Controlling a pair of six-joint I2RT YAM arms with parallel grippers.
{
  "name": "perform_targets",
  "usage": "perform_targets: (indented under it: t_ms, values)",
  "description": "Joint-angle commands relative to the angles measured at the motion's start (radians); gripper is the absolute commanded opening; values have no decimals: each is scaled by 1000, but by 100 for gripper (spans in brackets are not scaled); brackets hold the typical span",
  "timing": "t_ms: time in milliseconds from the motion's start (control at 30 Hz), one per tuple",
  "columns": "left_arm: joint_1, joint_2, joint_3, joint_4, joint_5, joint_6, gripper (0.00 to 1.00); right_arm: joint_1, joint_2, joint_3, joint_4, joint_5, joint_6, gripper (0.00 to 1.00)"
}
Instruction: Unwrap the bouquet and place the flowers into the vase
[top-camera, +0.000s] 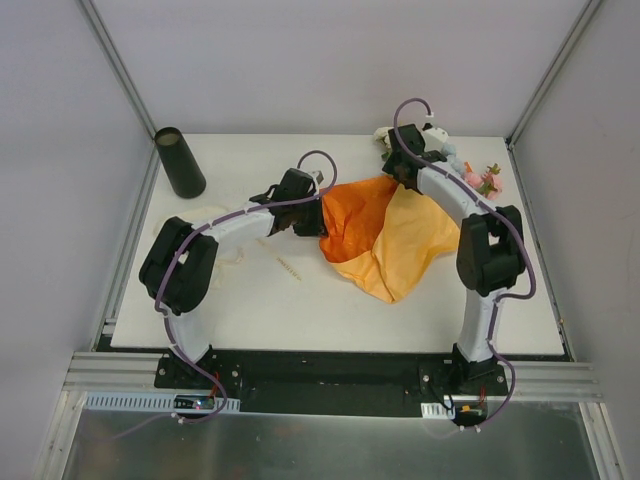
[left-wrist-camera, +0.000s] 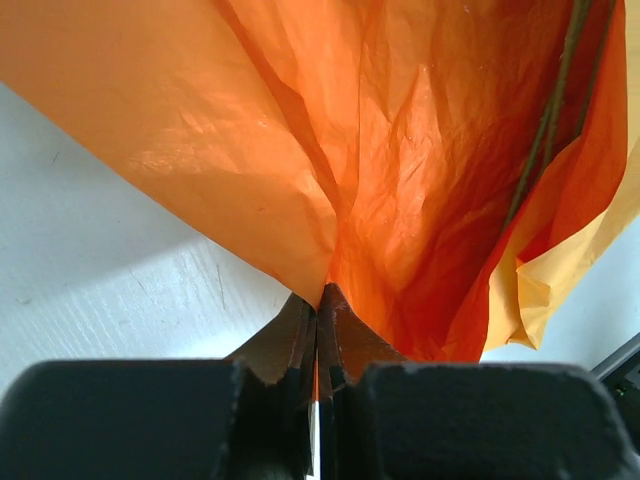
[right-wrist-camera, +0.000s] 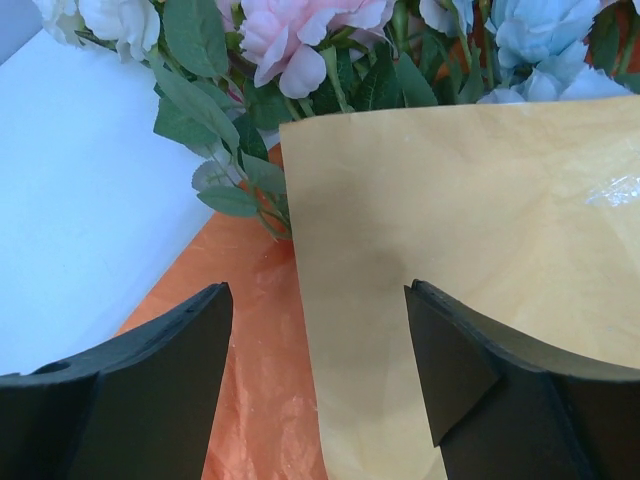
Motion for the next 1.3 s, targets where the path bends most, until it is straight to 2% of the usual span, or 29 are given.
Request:
perform_targets:
  t_ms: [0, 500, 700, 767, 1000, 1133, 1267]
  values:
    - [4, 3, -13, 51, 10, -8, 0, 2, 45, 108, -103, 63, -18, 77]
    - [2, -7, -33, 85, 34, -37, 0, 6, 216, 294, -257, 151, -24, 77]
    - [4, -3, -44, 86, 28, -44, 0, 6, 259, 350, -341, 194, -25, 72]
    - [4, -3, -46, 86, 23, -48, 0, 6, 245, 343, -344, 213, -33, 65]
    - [4, 6, -53, 86, 0, -67, 0, -1, 136, 262, -309, 299, -110, 14]
    - [4, 29, -36, 57, -15, -71, 0, -5, 15, 158, -249, 338, -160, 0]
    - [8, 51, -21, 17, -30, -65, 0, -25, -167, -26, -236, 361, -168, 0]
